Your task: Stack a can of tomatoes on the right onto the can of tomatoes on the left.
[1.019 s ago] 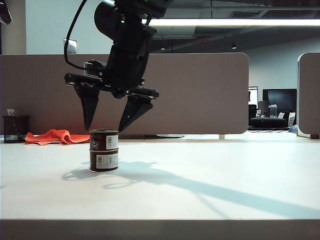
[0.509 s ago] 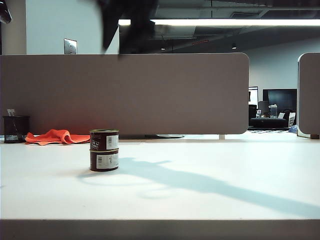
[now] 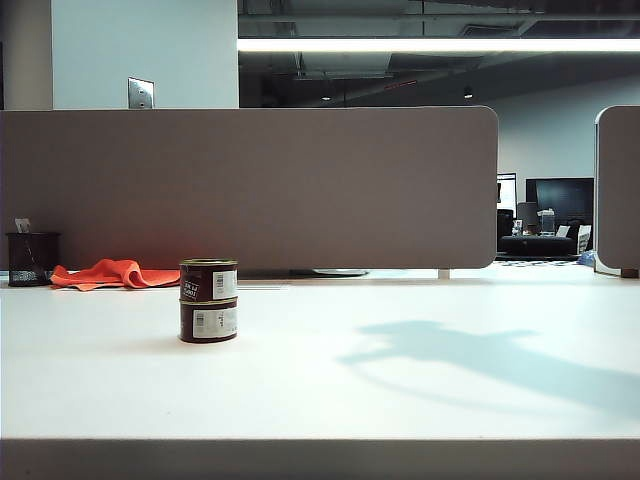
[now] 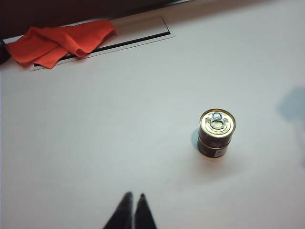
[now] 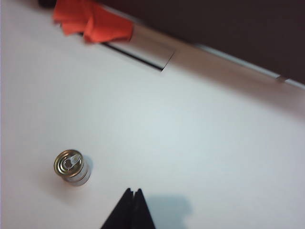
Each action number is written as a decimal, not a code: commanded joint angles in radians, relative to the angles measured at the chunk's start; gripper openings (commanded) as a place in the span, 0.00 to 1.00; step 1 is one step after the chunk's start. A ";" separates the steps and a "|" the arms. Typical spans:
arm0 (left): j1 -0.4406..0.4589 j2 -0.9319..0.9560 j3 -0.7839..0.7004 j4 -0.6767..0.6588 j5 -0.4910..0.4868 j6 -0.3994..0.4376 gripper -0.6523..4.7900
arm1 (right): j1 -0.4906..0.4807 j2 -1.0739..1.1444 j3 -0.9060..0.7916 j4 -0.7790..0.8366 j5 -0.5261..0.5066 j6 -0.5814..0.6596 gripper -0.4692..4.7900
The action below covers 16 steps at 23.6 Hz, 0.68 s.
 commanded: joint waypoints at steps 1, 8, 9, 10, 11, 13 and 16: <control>-0.001 -0.032 -0.002 -0.008 0.043 -0.026 0.11 | 0.002 -0.088 -0.028 0.000 0.035 -0.012 0.07; -0.001 -0.157 -0.004 -0.013 0.080 -0.026 0.11 | 0.003 -0.417 -0.352 0.026 0.098 0.002 0.07; -0.001 -0.172 -0.005 -0.012 0.092 -0.026 0.11 | 0.003 -0.472 -0.410 0.033 0.104 0.006 0.07; -0.001 -0.198 -0.006 -0.011 0.129 -0.040 0.11 | 0.003 -0.564 -0.505 0.048 0.121 0.008 0.07; -0.002 -0.210 -0.006 -0.010 0.161 -0.041 0.11 | 0.003 -0.661 -0.600 0.063 0.151 0.030 0.07; -0.003 -0.212 -0.009 -0.013 0.161 -0.040 0.11 | 0.003 -0.795 -0.725 0.085 0.173 0.032 0.07; -0.002 -0.208 -0.040 -0.061 0.154 -0.042 0.11 | 0.003 -1.009 -0.892 0.087 0.229 0.030 0.07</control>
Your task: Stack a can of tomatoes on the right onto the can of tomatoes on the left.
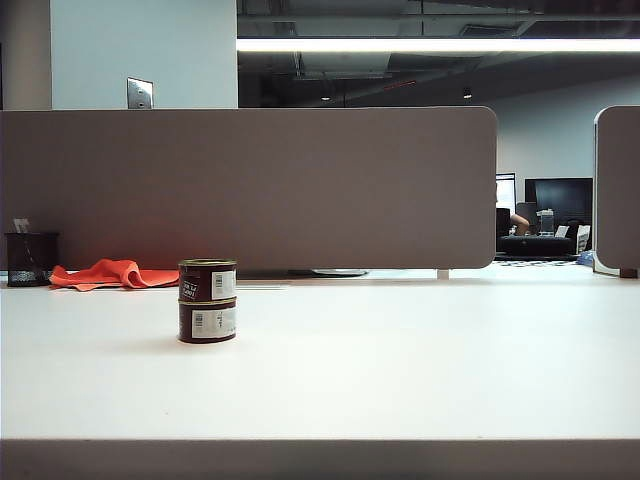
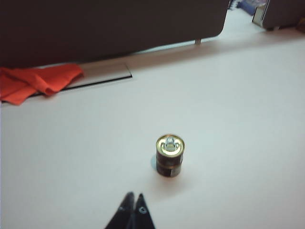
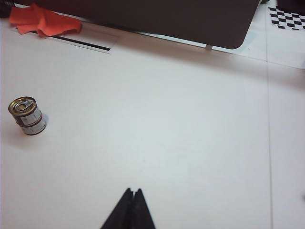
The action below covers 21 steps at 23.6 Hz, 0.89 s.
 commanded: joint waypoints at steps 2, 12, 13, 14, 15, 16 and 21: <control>0.000 0.002 -0.059 0.000 0.000 -0.012 0.11 | 0.000 -0.151 -0.127 0.023 0.094 0.003 0.07; 0.000 0.001 -0.323 0.434 0.004 -0.037 0.11 | 0.003 -0.355 -0.457 0.345 0.043 0.040 0.07; 0.000 0.001 -0.350 0.485 0.013 -0.037 0.11 | 0.003 -0.362 -0.500 0.415 0.042 0.022 0.07; 0.000 0.001 -0.370 0.520 0.014 -0.036 0.11 | 0.002 -0.363 -0.533 0.465 0.039 0.005 0.07; 0.000 0.000 -0.390 0.549 0.014 -0.036 0.11 | 0.003 -0.363 -0.564 0.512 0.037 -0.016 0.07; 0.000 0.000 -0.434 0.602 0.015 -0.037 0.11 | 0.005 -0.360 -0.629 0.604 0.023 -0.061 0.07; 0.000 0.000 -0.617 0.798 0.018 -0.038 0.11 | 0.002 -0.360 -0.848 0.834 0.007 -0.139 0.07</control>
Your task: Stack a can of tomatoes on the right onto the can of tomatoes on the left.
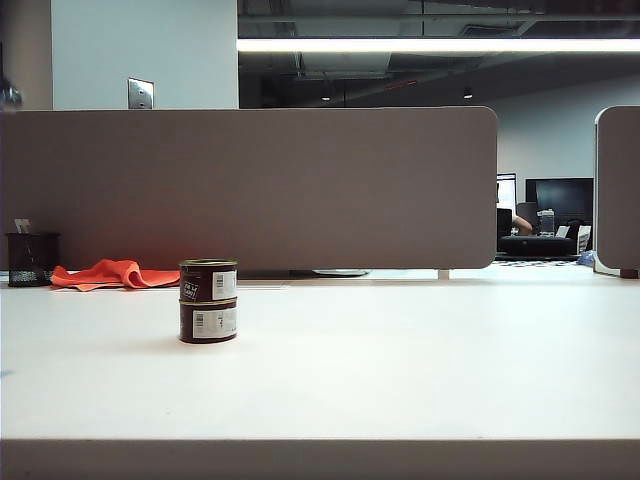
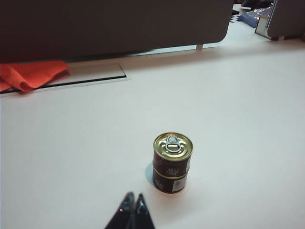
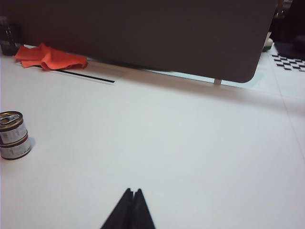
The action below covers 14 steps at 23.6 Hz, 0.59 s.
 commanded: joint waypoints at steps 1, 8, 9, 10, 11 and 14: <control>-0.001 -0.002 -0.055 0.087 0.006 -0.005 0.11 | -0.002 0.000 -0.072 0.100 -0.002 -0.013 0.07; 0.000 -0.002 -0.148 0.100 0.006 -0.004 0.11 | -0.002 0.000 -0.209 0.207 -0.008 -0.013 0.07; 0.000 -0.002 -0.158 0.108 0.005 -0.004 0.11 | -0.002 0.000 -0.222 0.228 -0.017 -0.013 0.07; 0.000 -0.001 -0.167 0.116 0.005 -0.004 0.11 | -0.002 0.000 -0.236 0.251 -0.027 -0.013 0.07; 0.000 -0.001 -0.176 0.127 0.005 -0.005 0.11 | -0.002 0.000 -0.255 0.284 -0.041 -0.013 0.07; 0.000 -0.002 -0.208 0.162 0.003 -0.007 0.11 | -0.002 0.000 -0.304 0.359 -0.059 -0.013 0.07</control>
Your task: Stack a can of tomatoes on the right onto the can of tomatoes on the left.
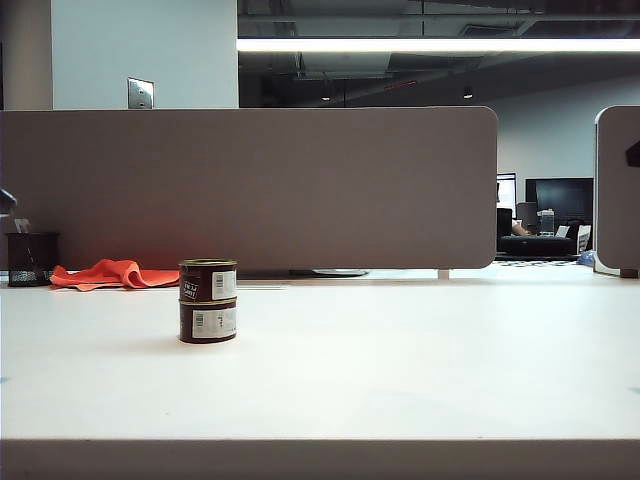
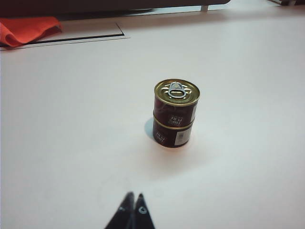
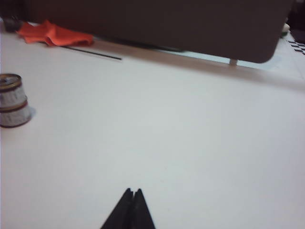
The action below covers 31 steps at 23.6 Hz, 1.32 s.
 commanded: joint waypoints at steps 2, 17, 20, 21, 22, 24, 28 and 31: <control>0.000 -0.002 -0.035 0.049 -0.014 -0.001 0.11 | -0.001 0.001 -0.060 0.119 -0.025 -0.003 0.07; 0.000 -0.227 -0.093 -0.070 -0.039 -0.006 0.11 | -0.003 -0.106 -0.061 0.032 -0.019 -0.004 0.08; 0.000 -0.338 -0.093 -0.130 -0.043 -0.006 0.11 | -0.005 -0.226 -0.061 -0.105 -0.016 -0.004 0.08; 0.000 -0.373 -0.093 -0.150 -0.060 -0.006 0.11 | -0.005 -0.232 -0.061 -0.115 -0.013 -0.005 0.08; 0.000 -0.407 -0.093 -0.178 -0.060 -0.006 0.11 | -0.016 -0.230 -0.061 -0.117 -0.010 -0.005 0.12; 0.000 -0.441 -0.093 -0.224 -0.059 -0.009 0.11 | -0.023 -0.234 -0.061 -0.104 -0.018 -0.006 0.12; 0.000 -0.441 -0.093 -0.221 -0.059 -0.001 0.11 | -0.030 -0.233 -0.061 -0.068 -0.023 -0.008 0.11; 0.000 -0.441 -0.093 -0.225 -0.064 0.002 0.11 | -0.028 -0.233 -0.061 -0.051 -0.024 -0.007 0.11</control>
